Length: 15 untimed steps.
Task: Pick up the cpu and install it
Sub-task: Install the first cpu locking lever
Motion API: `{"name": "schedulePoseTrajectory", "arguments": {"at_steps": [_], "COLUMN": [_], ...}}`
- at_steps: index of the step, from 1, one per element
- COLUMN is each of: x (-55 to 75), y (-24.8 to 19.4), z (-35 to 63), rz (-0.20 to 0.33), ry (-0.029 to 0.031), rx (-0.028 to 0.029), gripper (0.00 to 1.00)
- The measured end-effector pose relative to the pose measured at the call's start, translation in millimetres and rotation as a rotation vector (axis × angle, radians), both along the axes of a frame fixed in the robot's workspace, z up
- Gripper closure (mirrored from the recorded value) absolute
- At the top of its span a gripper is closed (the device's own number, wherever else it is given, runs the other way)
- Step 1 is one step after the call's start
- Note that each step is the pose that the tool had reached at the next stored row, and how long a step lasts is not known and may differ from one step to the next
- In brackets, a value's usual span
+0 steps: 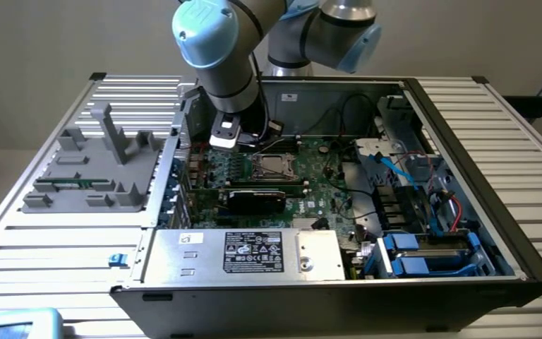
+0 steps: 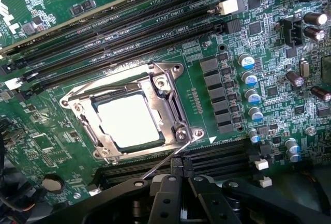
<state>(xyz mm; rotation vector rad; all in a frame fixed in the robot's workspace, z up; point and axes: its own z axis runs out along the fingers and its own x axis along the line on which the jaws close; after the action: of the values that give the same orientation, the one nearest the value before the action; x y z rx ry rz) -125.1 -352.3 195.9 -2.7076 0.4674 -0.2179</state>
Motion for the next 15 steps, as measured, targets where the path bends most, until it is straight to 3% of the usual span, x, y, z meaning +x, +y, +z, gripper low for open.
{"name": "schedulePoseTrajectory", "arguments": {"at_steps": [15], "x": [4.9], "y": [-0.1], "z": [-3.2], "rz": [-0.003], "ry": [-0.0056], "rx": [-0.0002], "gripper": [0.89]}}
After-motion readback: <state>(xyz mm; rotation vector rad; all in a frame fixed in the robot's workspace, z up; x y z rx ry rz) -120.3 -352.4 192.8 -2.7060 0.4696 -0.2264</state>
